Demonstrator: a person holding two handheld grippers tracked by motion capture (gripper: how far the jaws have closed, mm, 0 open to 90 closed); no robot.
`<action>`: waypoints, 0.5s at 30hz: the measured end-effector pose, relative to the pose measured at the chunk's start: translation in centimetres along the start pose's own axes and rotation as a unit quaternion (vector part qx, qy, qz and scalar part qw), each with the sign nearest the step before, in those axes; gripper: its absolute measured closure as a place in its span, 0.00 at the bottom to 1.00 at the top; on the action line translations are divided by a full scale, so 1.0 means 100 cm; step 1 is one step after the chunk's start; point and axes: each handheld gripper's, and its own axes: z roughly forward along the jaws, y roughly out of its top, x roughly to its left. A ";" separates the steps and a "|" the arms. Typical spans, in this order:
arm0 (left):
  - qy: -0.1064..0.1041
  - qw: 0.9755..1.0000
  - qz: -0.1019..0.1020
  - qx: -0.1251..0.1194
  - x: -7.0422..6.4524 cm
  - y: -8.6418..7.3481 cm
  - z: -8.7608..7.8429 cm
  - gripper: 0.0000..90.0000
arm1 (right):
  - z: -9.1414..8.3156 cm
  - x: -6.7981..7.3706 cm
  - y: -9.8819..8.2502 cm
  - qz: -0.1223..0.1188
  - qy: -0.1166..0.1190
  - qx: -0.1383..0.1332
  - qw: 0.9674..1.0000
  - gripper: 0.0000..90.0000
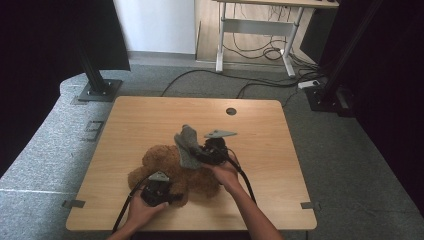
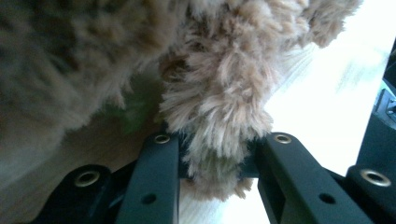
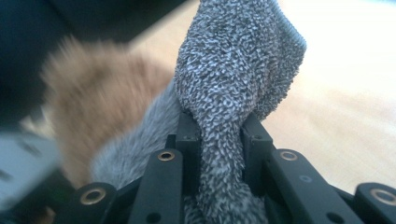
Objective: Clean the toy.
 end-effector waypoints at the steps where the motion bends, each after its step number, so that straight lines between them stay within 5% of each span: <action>1: -0.003 1.000 -0.004 0.001 0.000 -0.002 -0.001 0.82 | 0.003 0.003 -0.004 -0.009 -0.003 0.008 1.000 0.82; 8: -0.007 1.000 0.008 -0.001 -0.006 -0.006 -0.003 0.78 | -0.016 0.003 -0.032 -0.006 -0.004 -0.006 1.000 0.84; 13: -0.002 1.000 0.011 -0.015 -0.011 -0.008 -0.003 0.63 | -0.023 0.005 -0.046 -0.009 -0.003 -0.029 1.000 0.84; 14: 0.003 0.999 0.036 -0.025 -0.009 -0.007 -0.005 0.59 | -0.024 0.006 -0.049 -0.008 -0.003 -0.032 0.999 0.84; 15: 0.006 0.999 0.033 -0.032 -0.011 -0.007 -0.006 0.56 | -0.025 0.007 -0.052 -0.009 -0.003 -0.036 0.999 0.85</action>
